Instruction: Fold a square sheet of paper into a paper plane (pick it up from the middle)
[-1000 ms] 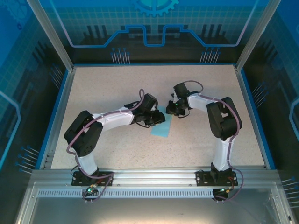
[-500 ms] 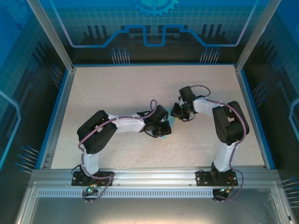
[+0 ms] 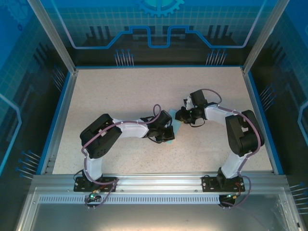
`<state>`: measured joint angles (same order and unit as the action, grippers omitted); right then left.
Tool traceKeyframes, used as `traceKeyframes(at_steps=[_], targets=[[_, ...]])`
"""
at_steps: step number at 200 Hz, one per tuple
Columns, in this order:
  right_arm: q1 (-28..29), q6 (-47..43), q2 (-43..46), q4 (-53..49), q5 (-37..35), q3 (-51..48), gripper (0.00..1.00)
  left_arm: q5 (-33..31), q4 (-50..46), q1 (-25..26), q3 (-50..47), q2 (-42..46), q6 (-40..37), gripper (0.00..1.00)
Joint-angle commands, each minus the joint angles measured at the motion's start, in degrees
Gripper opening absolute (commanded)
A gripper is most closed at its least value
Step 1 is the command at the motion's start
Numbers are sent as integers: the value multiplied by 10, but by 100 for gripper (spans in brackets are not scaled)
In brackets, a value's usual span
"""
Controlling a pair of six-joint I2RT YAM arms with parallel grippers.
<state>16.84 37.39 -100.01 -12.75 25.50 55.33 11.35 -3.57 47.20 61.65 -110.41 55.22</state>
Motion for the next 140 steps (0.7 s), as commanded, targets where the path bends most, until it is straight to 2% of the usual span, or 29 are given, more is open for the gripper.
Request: traceKeyframes(at_steps=[1, 49, 83, 140], targets=[[6, -23, 14, -12, 35, -29, 15, -13, -9, 2, -21, -13, 5, 4], [11, -38, 30, -21, 45, -79, 9, -19, -8, 2, -28, -13, 6, 2], [18, -59, 18, -27, 81, -71, 7, -20, -7, 2, -29, -13, 6, 1], [21, -68, -19, -33, 76, -54, 5, -22, -5, 2, -36, -8, 9, 1]])
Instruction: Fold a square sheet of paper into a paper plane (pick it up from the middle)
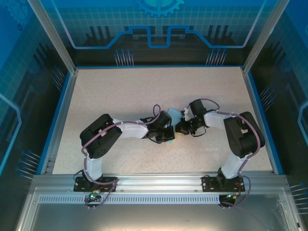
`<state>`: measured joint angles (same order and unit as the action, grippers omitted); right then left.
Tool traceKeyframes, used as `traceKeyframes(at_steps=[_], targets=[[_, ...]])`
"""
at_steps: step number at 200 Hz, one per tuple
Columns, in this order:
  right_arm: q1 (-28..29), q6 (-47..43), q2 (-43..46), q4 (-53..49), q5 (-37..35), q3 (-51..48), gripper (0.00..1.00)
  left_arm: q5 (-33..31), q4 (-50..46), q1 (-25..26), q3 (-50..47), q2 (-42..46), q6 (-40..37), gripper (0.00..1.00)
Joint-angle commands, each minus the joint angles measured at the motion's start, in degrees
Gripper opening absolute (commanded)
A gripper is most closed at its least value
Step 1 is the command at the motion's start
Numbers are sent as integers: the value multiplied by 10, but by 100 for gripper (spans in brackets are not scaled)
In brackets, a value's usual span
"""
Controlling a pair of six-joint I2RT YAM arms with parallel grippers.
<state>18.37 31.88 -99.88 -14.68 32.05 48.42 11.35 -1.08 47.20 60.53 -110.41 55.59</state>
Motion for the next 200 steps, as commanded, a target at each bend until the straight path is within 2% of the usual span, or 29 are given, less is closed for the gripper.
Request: traceKeyframes(at_steps=[1, 81, 200], targets=[[6, -12, -21, -14, 10, 16, 5, -22, -30, 2, -25, -8, 4, 1], [-14, -31, -53, -20, -44, 51, 6, -11, -38, 6, -56, 4, -3, 1], [-75, -17, -105, -8, -71, 110, 7, -1, -28, 8, -89, 19, -5, 1]])
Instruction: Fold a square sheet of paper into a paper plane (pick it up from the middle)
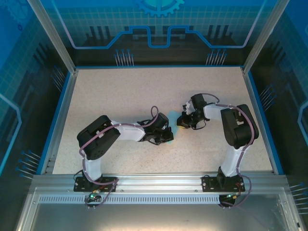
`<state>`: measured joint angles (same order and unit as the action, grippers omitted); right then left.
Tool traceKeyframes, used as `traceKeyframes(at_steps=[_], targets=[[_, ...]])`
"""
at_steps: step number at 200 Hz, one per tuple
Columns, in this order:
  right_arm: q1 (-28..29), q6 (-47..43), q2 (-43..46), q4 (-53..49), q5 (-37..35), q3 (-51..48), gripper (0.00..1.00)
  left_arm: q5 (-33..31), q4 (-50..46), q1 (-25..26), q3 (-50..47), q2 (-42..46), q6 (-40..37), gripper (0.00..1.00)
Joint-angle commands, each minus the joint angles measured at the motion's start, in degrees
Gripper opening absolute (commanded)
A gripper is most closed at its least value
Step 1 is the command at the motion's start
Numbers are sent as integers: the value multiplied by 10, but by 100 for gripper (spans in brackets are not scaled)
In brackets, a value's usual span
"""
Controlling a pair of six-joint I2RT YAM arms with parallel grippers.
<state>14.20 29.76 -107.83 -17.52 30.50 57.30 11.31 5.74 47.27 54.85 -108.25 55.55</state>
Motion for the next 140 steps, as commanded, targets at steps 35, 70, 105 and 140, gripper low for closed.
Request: traceKeyframes(at_steps=[35, 70, 105, 140], targets=[[-59, 16, -38, 31, -55, 26, 7, 0, -96, 9, -34, -1, -4, 1], [-71, 28, -48, 38, -48, 39, 7, -1, -98, 11, -34, 0, -4, 1], [-76, 37, -52, 36, -54, 55, 7, -3, -100, 13, -35, 4, -2, 0], [-81, 44, -56, 38, -56, 64, 7, -6, -101, 13, -43, 11, 0, 0]])
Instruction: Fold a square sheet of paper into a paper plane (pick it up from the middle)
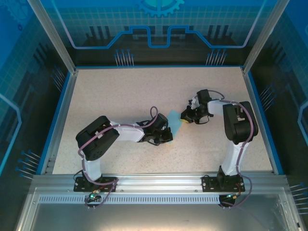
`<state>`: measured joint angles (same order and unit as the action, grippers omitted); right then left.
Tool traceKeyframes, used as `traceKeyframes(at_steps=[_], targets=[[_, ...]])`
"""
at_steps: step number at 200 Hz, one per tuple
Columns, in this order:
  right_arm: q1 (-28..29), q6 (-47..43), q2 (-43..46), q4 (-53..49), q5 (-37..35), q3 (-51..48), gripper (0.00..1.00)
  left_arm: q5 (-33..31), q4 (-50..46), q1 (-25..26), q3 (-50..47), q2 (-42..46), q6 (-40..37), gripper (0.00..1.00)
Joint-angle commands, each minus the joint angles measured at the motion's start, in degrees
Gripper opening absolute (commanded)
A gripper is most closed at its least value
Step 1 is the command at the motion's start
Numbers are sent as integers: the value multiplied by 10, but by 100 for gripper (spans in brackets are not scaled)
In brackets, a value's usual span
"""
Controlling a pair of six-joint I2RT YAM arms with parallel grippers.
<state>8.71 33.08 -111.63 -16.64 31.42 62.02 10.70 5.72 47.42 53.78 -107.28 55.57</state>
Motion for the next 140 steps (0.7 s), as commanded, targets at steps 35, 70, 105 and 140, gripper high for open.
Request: traceKeyframes(at_steps=[35, 70, 105, 140], targets=[[-26, 11, -20, 34, -65, 18, 7, -5, -103, 12, -45, 14, 1, 0], [-26, 15, -24, 37, -68, 22, 7, -7, -102, 12, -51, 19, 2, 0], [-26, 25, -28, 55, -77, 26, 7, -8, -103, 12, -51, 26, 0, 0], [-28, 36, -39, 86, -80, 30, 7, -7, -105, 12, -49, 27, -2, 0]])
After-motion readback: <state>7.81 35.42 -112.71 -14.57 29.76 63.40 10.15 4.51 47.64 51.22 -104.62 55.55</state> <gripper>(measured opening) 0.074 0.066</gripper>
